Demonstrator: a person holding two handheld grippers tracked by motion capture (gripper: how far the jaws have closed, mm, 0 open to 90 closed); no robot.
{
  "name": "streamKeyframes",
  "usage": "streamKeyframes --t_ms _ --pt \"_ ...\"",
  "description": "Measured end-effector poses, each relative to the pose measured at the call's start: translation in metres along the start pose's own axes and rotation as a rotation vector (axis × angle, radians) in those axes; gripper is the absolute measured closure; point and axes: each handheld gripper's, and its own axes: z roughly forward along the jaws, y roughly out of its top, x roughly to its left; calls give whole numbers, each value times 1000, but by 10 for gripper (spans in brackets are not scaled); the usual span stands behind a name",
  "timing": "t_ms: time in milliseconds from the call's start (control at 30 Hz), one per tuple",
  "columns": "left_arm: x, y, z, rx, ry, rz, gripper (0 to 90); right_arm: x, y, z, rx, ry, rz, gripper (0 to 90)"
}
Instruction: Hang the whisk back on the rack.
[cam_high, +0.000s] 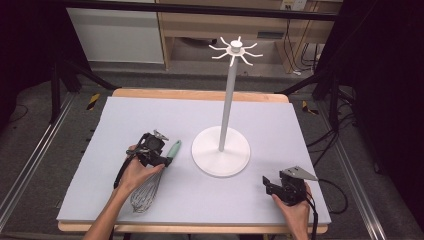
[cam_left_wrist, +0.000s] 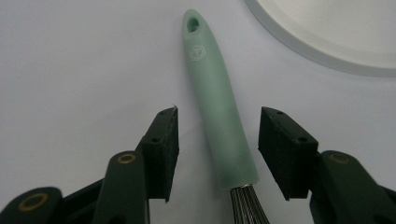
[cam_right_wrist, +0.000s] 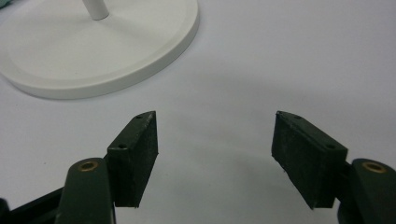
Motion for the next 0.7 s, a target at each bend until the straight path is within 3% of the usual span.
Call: streamKeyframes --t_ms 333,700 --pt "-2 -3 9 63 -9 -4 535 0 -1 1 13 3 -1 336" --pt "-2 -2 18 91 -41 -68 617 0 -2 2 19 5 2 362"
